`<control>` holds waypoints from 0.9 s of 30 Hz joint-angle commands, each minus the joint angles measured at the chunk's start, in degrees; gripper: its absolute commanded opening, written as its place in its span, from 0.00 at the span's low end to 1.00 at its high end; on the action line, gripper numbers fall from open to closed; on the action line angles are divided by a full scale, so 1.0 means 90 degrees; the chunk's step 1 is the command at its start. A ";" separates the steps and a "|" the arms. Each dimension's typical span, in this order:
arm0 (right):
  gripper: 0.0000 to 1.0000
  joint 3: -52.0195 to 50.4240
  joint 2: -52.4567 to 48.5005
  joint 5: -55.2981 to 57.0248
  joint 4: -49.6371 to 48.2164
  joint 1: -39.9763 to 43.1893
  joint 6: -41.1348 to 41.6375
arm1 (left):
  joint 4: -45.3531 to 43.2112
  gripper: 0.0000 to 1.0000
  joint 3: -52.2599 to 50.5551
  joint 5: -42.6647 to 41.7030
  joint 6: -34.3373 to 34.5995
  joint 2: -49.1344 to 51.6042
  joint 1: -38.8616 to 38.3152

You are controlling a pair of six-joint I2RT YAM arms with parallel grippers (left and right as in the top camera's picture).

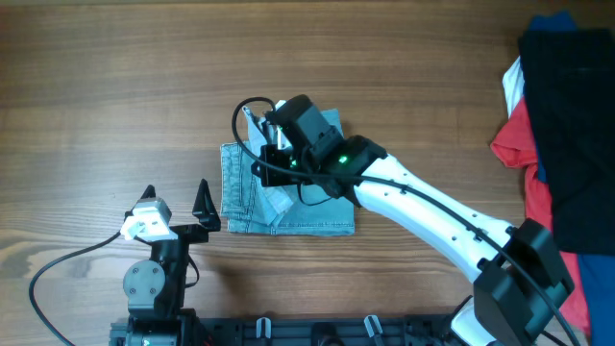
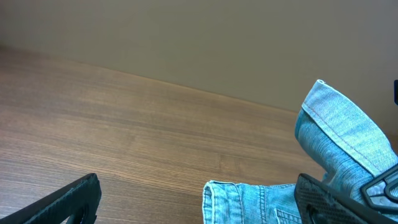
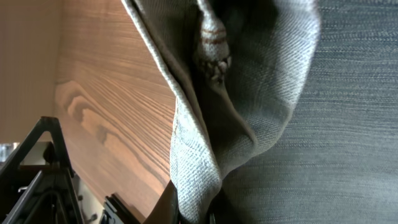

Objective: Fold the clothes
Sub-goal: 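Fold the shorts' right end leftward over the rest and release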

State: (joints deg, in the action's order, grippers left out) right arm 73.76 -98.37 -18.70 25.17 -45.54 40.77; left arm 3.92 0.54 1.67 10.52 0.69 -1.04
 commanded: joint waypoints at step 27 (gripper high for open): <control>0.83 0.0092 0.0287 0.0554 0.0126 0.0906 -0.0097 | 0.0002 1.00 -0.0024 0.0039 -0.0126 -0.0058 -0.0027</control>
State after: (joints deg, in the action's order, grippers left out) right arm 73.87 -103.13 -16.49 19.73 -42.68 44.01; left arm 3.92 0.54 1.67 10.52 0.69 -1.04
